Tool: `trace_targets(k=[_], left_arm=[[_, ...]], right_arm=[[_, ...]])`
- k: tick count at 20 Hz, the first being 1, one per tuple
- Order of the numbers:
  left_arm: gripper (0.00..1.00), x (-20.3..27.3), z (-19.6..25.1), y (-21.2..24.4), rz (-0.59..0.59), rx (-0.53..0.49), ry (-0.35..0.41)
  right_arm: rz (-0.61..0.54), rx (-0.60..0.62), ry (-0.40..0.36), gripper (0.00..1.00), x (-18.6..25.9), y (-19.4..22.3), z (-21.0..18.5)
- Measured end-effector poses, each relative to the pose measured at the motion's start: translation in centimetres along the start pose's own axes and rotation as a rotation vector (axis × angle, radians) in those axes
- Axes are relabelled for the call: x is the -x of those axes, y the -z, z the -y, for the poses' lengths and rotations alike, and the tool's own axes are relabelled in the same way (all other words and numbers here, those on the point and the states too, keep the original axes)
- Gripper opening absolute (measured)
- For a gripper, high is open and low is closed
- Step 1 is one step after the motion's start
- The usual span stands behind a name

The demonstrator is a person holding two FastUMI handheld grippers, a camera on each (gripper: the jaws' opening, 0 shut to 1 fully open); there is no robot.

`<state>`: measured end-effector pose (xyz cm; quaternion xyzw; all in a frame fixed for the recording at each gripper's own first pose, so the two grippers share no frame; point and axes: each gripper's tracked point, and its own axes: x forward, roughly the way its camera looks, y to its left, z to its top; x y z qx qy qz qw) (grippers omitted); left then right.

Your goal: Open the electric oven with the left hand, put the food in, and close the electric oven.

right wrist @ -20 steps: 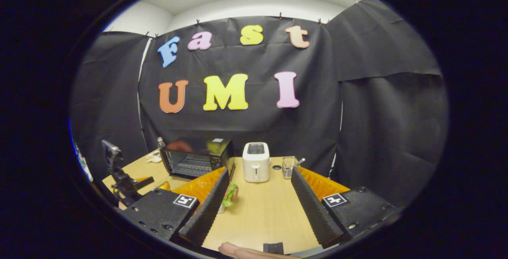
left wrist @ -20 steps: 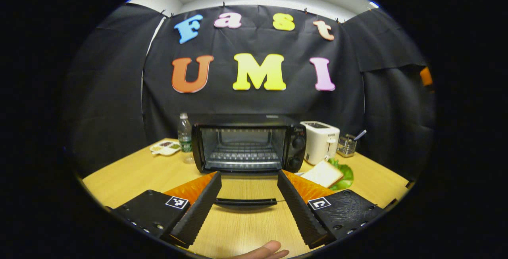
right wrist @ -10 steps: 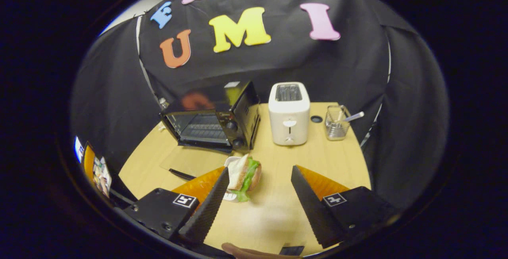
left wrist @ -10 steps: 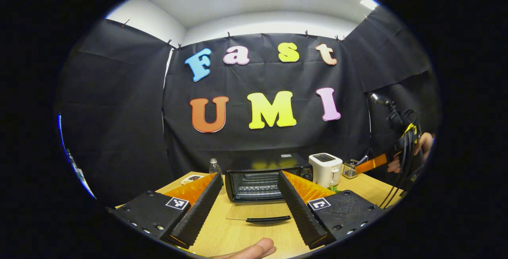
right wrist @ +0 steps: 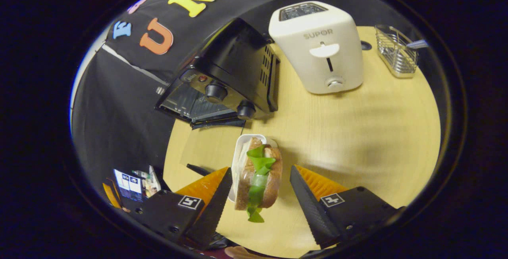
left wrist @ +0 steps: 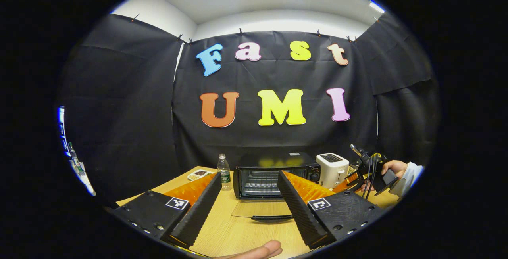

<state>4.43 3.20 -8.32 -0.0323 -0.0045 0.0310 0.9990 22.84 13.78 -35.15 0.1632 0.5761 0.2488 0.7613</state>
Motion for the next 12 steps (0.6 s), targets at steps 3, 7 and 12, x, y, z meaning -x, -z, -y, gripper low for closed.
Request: trace_targets(k=[3, 7, 12], left_arm=[[0.93, 0.2, -0.9, 0.6, -0.017, -0.004, -0.019], [0.93, 1.3, -1.7, 0.7, -0.008, 0.005, -0.015], [0.93, 2.6, -3.5, 1.6, -0.012, 0.056, 0.001]], right_arm=[[-0.013, -0.072, -0.066, 0.57, -0.4, 0.5, -0.9], [0.028, -0.091, -0.050, 0.32, 0.2, 0.4, -1.1], [0.161, -0.127, -0.091, 0.40, 3.9, 2.0, -5.0]])
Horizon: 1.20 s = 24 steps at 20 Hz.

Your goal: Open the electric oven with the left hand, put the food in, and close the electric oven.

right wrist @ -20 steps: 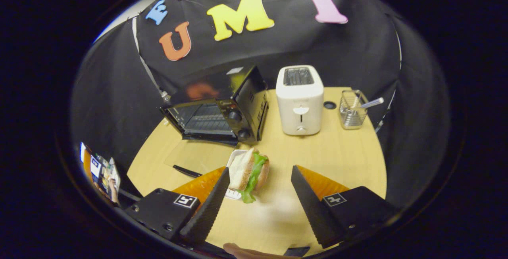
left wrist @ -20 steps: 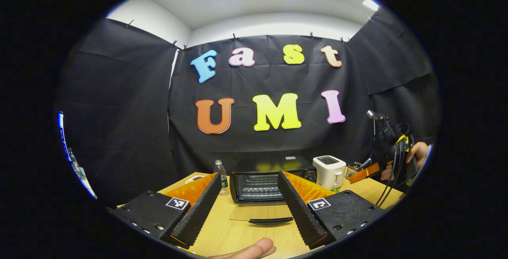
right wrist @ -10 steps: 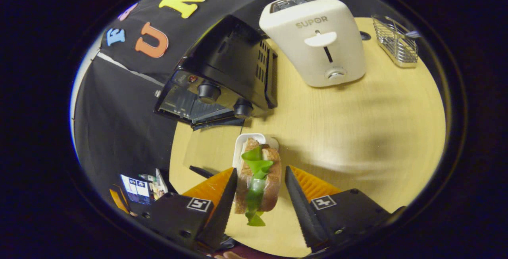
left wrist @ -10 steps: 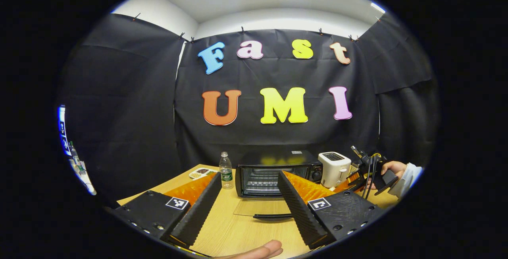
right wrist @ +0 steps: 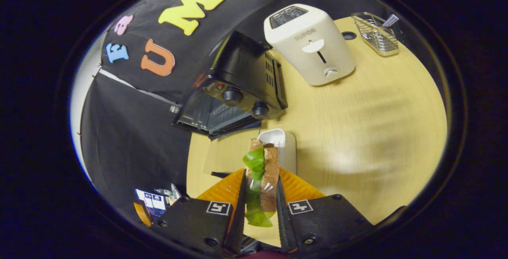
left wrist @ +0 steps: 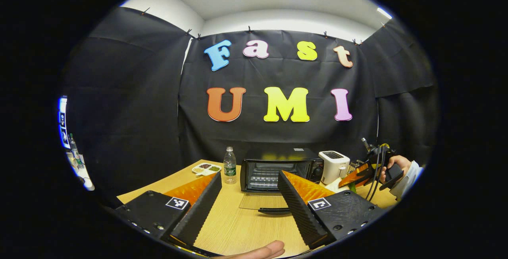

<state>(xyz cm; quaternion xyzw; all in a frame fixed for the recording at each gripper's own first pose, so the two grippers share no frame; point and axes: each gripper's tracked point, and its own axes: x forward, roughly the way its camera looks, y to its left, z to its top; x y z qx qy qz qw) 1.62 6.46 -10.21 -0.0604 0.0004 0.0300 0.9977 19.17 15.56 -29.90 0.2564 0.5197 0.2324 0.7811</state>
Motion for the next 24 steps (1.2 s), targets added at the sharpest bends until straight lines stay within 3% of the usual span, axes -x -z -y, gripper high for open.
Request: trace_targets(k=[8, 13, 19, 21, 24], left_arm=[[0.94, 0.4, -1.1, 0.4, -0.007, 0.008, 0.044], [0.94, 0.3, -1.0, 0.0, 0.019, 0.003, 0.081], [0.94, -0.7, -1.3, 1.7, -0.020, -0.001, 0.100], [0.94, -0.8, -2.4, 2.2, -0.039, 0.008, 0.086], [0.94, -0.9, -4.2, 2.6, -0.054, 0.006, 0.058]], right_arm=[[0.218, -0.106, -0.139, 0.39, 0.5, 4.4, -6.4], [0.549, -0.212, -0.182, 0.39, -2.3, 1.9, -9.9], [0.785, -0.316, -0.180, 0.39, -10.5, -0.4, -13.5], [0.816, -0.346, -0.138, 0.39, -13.4, -1.4, -13.4], [0.871, -0.390, -0.151, 0.39, -16.7, -3.9, -14.4]])
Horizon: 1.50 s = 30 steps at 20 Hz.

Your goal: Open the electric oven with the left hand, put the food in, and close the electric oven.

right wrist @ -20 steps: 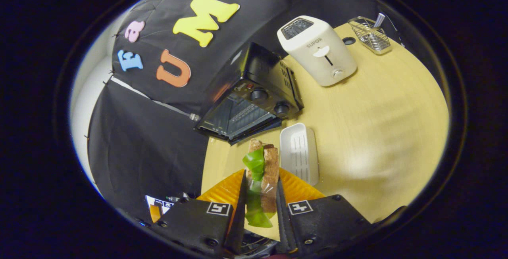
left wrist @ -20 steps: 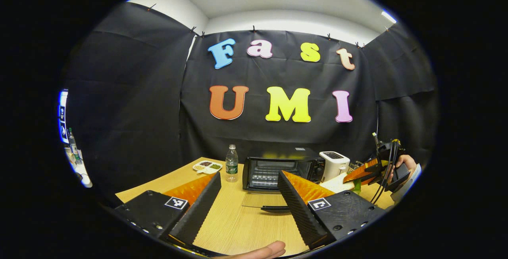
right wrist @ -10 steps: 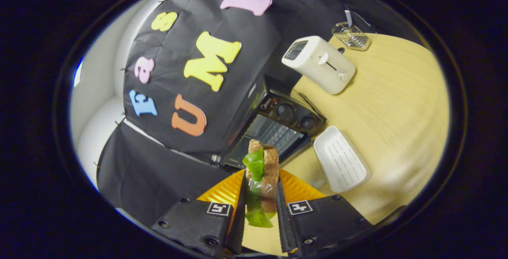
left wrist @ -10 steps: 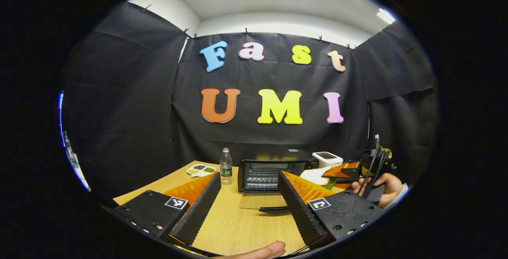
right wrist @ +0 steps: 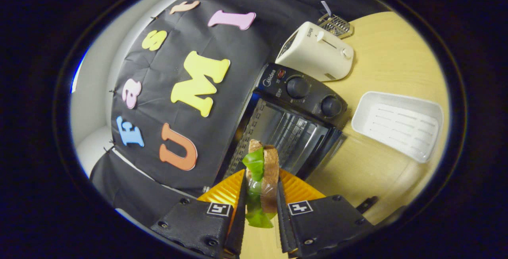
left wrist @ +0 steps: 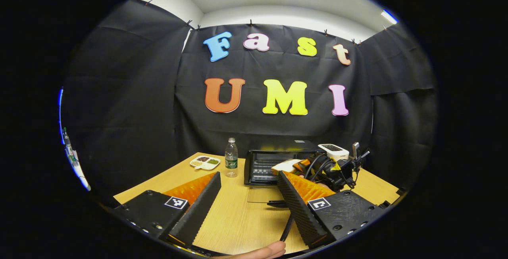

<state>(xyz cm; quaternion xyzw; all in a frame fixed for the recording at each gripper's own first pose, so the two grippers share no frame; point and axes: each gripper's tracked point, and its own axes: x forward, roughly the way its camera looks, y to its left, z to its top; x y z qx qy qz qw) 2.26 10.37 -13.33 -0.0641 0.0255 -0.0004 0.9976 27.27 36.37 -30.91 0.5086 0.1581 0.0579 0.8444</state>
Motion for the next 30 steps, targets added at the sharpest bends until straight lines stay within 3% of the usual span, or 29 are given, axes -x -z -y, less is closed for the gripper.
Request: trace_targets(k=[2, 5, 10, 11, 12, 13, 14, 15, 21, 22, 24, 25, 26, 27, 28, 29, 30], left_arm=[[0.94, 0.1, -1.0, 0.5, -0.012, -0.018, -0.016], [0.94, -0.2, -2.1, 0.9, -0.027, -0.034, -0.042], [0.94, -1.0, -2.2, 2.0, -0.056, -0.049, -0.043], [0.94, -1.1, -2.2, 2.4, -0.065, -0.049, -0.042], [0.94, -1.2, -2.1, 2.6, -0.074, -0.047, -0.039], [0.94, -1.3, -1.9, 3.0, -0.084, -0.044, -0.035], [0.94, -1.4, -1.8, 3.3, -0.092, -0.041, -0.032], [0.94, -1.4, -1.7, 3.2, -0.095, -0.039, -0.030], [0.94, -0.9, -1.7, 2.9, -0.080, -0.071, -0.051], [0.94, -1.0, -1.6, 3.0, -0.083, -0.075, -0.051], [0.94, -0.9, -1.3, 2.8, -0.082, -0.078, -0.045], [0.94, -0.9, -1.1, 2.8, -0.085, -0.076, -0.039], [0.94, -0.8, -0.8, 2.8, -0.087, -0.070, -0.030], [0.95, -0.8, -0.6, 2.8, -0.089, -0.064, -0.021], [0.94, -0.7, -0.5, 2.7, -0.091, -0.059, -0.019], [0.94, -0.6, -0.6, 2.6, -0.091, -0.056, -0.021], [0.94, -0.4, -0.6, 2.4, -0.091, -0.053, -0.023]], right_arm=[[0.046, 0.026, 0.000, 0.39, -2.8, 0.0, -0.3], [0.127, 0.072, 0.063, 0.40, -6.9, -0.9, 0.9], [0.144, 0.153, 0.084, 0.40, -11.8, -0.9, 2.1], [0.145, 0.159, 0.083, 0.30, -12.2, -0.7, 2.2], [0.145, 0.172, 0.084, 0.41, -12.6, -0.7, 2.3], [0.146, 0.185, 0.085, 0.41, -12.7, -0.6, 2.3], [0.143, 0.190, 0.086, 0.33, -12.8, -0.5, 2.4], [0.140, 0.192, 0.091, 0.43, -12.8, -0.3, 2.5], [0.120, 0.280, 0.105, 0.50, -12.7, 0.0, 2.0], [0.106, 0.309, 0.117, 0.40, -12.6, 0.1, 1.9], [0.077, 0.388, 0.145, 0.49, -12.6, 0.7, 2.2], [0.060, 0.426, 0.142, 0.67, -12.6, 1.0, 2.0], [0.051, 0.462, 0.142, 0.74, -12.6, 1.1, 1.9], [0.047, 0.499, 0.141, 0.77, -12.5, 1.2, 1.9], [0.042, 0.536, 0.141, 0.70, -12.4, 1.1, 1.9], [0.036, 0.576, 0.142, 0.73, -12.4, 1.2, 1.7], [0.022, 0.640, 0.157, 0.89, -12.4, 1.3, 1.8]])
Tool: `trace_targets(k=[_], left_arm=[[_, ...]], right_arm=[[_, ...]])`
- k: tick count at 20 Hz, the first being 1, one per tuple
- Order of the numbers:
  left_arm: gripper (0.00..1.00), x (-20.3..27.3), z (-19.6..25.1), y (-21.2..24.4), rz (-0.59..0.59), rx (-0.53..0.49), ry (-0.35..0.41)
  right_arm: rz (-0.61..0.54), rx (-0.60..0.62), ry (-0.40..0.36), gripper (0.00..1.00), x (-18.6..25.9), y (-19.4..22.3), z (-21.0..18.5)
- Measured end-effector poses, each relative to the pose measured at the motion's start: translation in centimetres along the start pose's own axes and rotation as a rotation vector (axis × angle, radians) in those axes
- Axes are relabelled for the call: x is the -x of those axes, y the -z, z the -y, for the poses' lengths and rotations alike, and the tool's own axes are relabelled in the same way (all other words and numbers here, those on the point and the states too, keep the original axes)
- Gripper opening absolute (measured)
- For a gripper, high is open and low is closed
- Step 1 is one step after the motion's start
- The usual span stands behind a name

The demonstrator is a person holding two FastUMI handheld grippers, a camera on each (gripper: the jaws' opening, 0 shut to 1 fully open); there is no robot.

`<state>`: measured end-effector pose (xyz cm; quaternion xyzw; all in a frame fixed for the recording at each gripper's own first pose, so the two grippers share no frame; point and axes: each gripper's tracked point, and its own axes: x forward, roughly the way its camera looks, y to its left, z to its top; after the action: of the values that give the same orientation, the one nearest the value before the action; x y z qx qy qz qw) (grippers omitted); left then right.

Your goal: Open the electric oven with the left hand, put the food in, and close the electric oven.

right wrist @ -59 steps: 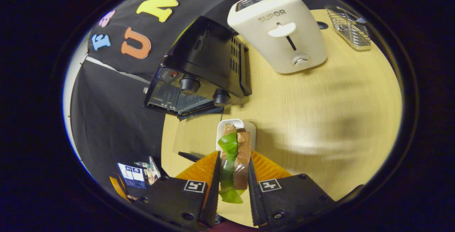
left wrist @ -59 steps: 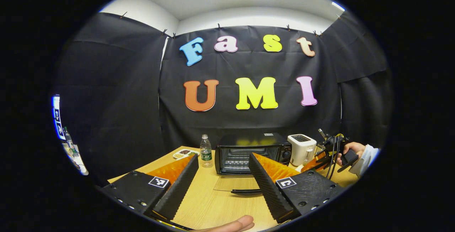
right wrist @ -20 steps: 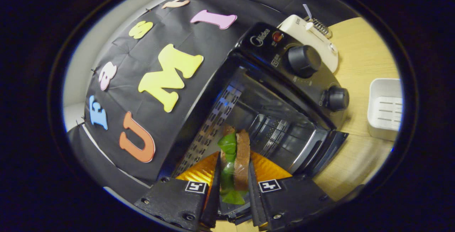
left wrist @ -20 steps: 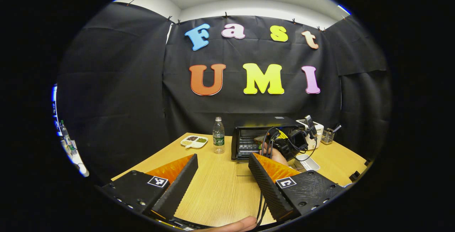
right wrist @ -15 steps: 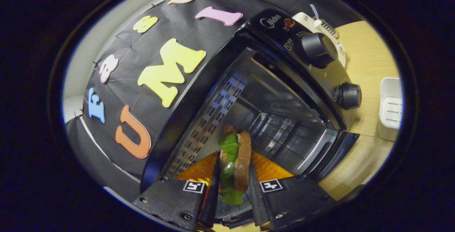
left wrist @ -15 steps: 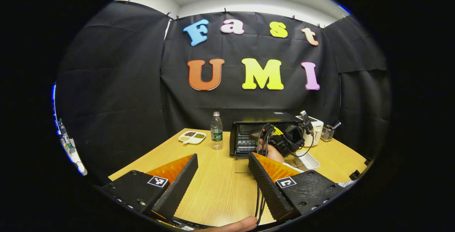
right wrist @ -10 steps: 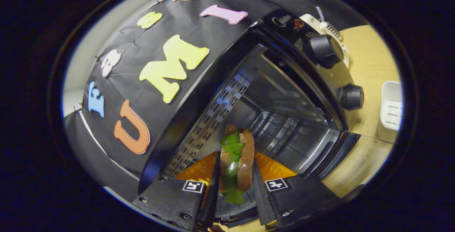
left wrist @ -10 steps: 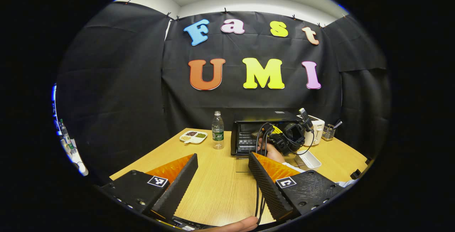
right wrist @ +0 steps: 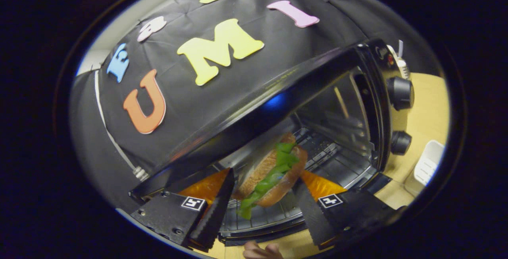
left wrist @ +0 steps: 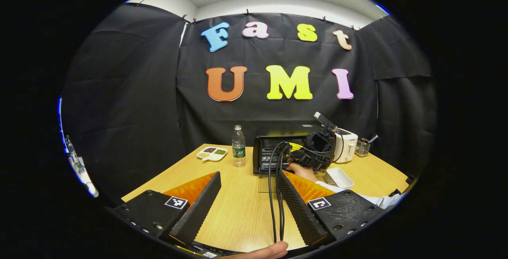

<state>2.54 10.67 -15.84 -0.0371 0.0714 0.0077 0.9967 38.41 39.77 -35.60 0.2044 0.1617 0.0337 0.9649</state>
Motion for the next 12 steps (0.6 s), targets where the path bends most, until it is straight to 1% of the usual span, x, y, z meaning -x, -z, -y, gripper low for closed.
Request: trace_targets(k=[1, 2, 3, 4, 7, 9, 12], left_arm=[[0.94, 0.1, 0.0, -0.1, -0.001, 0.004, 0.002], [0.94, 0.2, 0.0, -0.2, -0.001, 0.010, 0.005], [0.94, 0.4, -0.1, -0.3, 0.004, 0.017, 0.008], [0.94, 0.5, -0.1, -0.3, 0.003, 0.021, 0.008], [0.94, 0.8, -0.6, -0.1, -0.001, 0.018, -0.005], [0.94, 0.8, -0.5, 0.0, -0.006, 0.030, -0.002], [0.94, 1.0, 0.2, 0.1, -0.015, 0.051, 0.014]], right_arm=[[-0.034, 0.092, 0.013, 0.77, 0.1, 0.4, 0.2], [-0.045, 0.141, 0.011, 0.84, 0.0, 0.4, 0.2], [-0.064, 0.180, 0.005, 0.86, -0.2, 0.8, 0.0], [-0.098, 0.233, 0.006, 0.99, -0.2, 1.1, 0.2], [-0.160, 0.373, 0.021, 0.99, 0.1, 1.4, 0.6], [-0.204, 0.469, 0.016, 1.00, 0.6, 1.7, 0.4], [-0.257, 0.556, 0.006, 1.00, 1.2, 2.0, 0.4]])
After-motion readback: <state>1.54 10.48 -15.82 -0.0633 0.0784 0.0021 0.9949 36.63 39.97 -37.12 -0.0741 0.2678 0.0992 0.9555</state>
